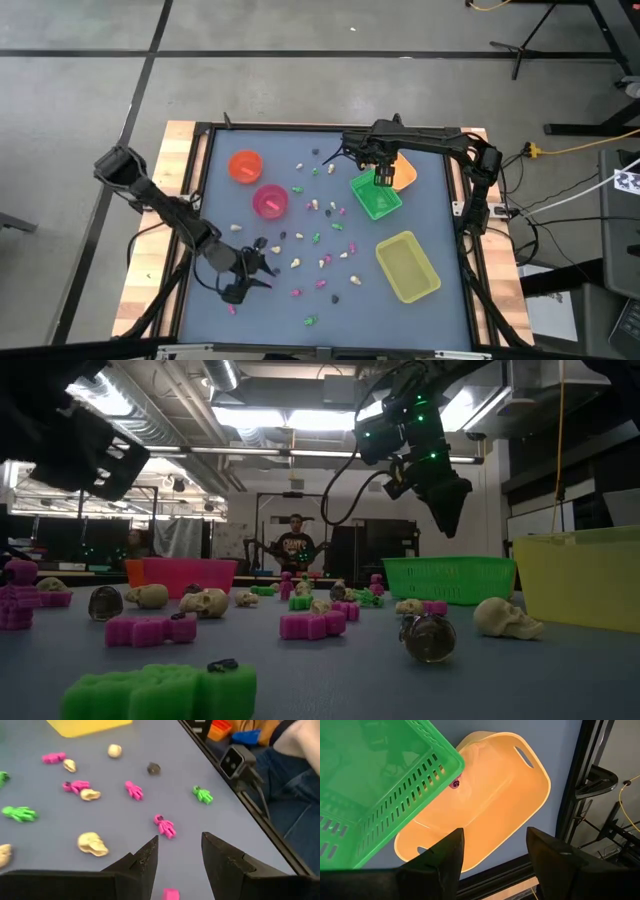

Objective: Sort Halloween decoration
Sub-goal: Put the pink skeleton toy into the yellow bin

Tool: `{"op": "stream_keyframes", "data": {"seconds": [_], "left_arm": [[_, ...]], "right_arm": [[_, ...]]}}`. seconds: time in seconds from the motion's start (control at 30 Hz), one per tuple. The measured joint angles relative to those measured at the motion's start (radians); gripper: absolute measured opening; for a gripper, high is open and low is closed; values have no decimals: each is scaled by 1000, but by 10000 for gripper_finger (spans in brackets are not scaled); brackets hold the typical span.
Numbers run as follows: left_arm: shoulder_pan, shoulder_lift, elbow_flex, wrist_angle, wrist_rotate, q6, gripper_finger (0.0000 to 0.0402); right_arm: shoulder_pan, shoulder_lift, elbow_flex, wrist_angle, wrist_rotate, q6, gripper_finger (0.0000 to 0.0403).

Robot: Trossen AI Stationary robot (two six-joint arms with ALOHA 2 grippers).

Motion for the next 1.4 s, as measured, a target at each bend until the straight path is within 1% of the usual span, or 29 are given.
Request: {"op": "stream_keyframes", "data": {"seconds": [0.17, 0.33, 0.47, 0.67, 1.0, 1.1, 1.4], "left_arm": [[-25, 65, 6, -1, -8, -49, 135], [-40, 124, 6, -1, -55, -73, 135], [-40, 155, 6, -4, -55, -78, 135], [-40, 179, 6, -7, -55, -78, 135], [-39, 179, 6, -16, -55, -77, 134], [-39, 179, 6, -16, -55, -77, 125], [-39, 179, 6, -16, -50, -77, 64]], "right_arm": [[0, 0, 0, 0, 0, 0, 214], [0, 0, 0, 3, 0, 0, 214], [0, 0, 0, 3, 0, 0, 214], [0, 0, 0, 7, 0, 0, 214], [0, 0, 0, 8, 0, 0, 214], [0, 0, 0, 7, 0, 0, 214], [0, 0, 0, 7, 0, 0, 214]]}}
